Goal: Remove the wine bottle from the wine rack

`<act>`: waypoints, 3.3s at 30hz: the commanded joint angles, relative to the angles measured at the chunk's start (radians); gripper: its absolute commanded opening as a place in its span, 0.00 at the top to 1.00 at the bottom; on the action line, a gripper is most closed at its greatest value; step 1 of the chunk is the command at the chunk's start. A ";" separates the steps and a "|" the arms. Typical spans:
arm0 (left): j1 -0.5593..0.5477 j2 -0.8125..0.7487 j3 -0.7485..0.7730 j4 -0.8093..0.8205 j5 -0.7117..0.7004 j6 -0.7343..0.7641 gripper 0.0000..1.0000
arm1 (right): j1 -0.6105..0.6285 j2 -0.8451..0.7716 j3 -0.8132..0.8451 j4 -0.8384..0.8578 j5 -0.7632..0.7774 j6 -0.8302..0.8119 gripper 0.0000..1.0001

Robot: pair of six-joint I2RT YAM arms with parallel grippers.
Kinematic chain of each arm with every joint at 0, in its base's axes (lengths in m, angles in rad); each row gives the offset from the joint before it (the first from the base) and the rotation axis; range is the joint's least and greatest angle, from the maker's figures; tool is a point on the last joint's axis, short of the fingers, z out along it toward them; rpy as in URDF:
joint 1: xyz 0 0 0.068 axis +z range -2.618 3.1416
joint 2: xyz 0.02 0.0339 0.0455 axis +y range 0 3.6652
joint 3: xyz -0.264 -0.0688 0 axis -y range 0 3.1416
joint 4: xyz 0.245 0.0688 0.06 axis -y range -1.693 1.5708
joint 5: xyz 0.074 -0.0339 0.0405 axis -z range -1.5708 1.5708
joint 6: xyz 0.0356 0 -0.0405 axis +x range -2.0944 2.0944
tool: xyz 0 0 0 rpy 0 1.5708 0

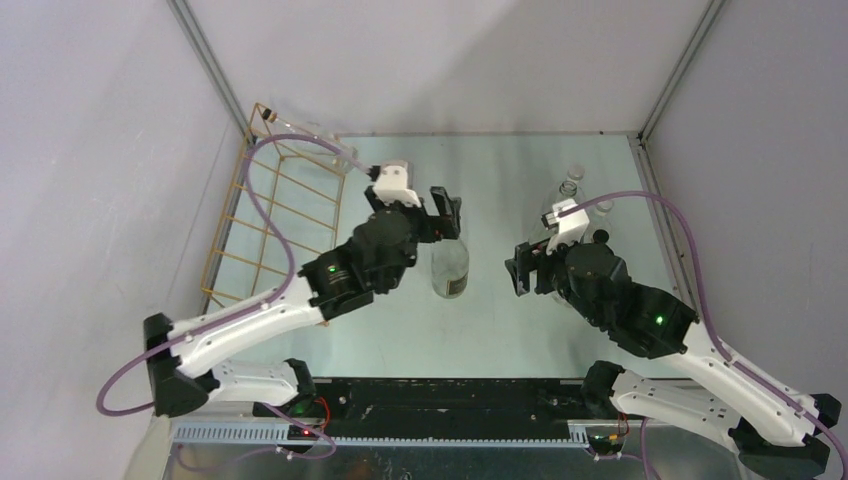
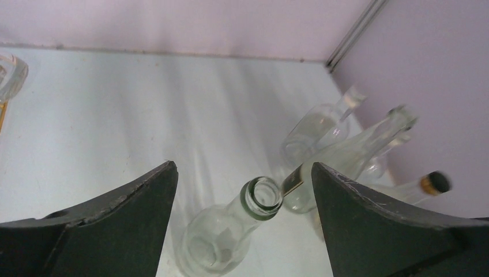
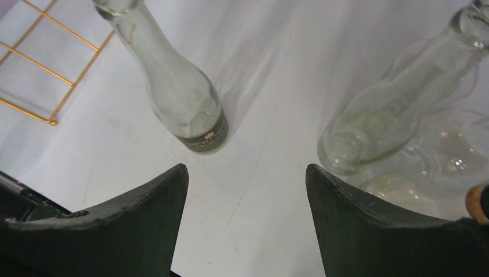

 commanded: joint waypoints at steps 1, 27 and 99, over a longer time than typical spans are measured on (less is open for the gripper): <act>-0.005 -0.116 0.046 -0.011 -0.040 -0.008 0.07 | 0.002 0.019 0.012 0.130 -0.081 -0.039 0.22; 0.004 -0.517 -0.121 -0.358 -0.261 -0.212 0.04 | 0.030 0.468 0.227 0.443 -0.112 -0.090 0.23; 0.004 -0.659 -0.216 -0.565 -0.342 -0.403 0.05 | -0.491 0.784 0.607 0.385 -0.121 -0.229 1.00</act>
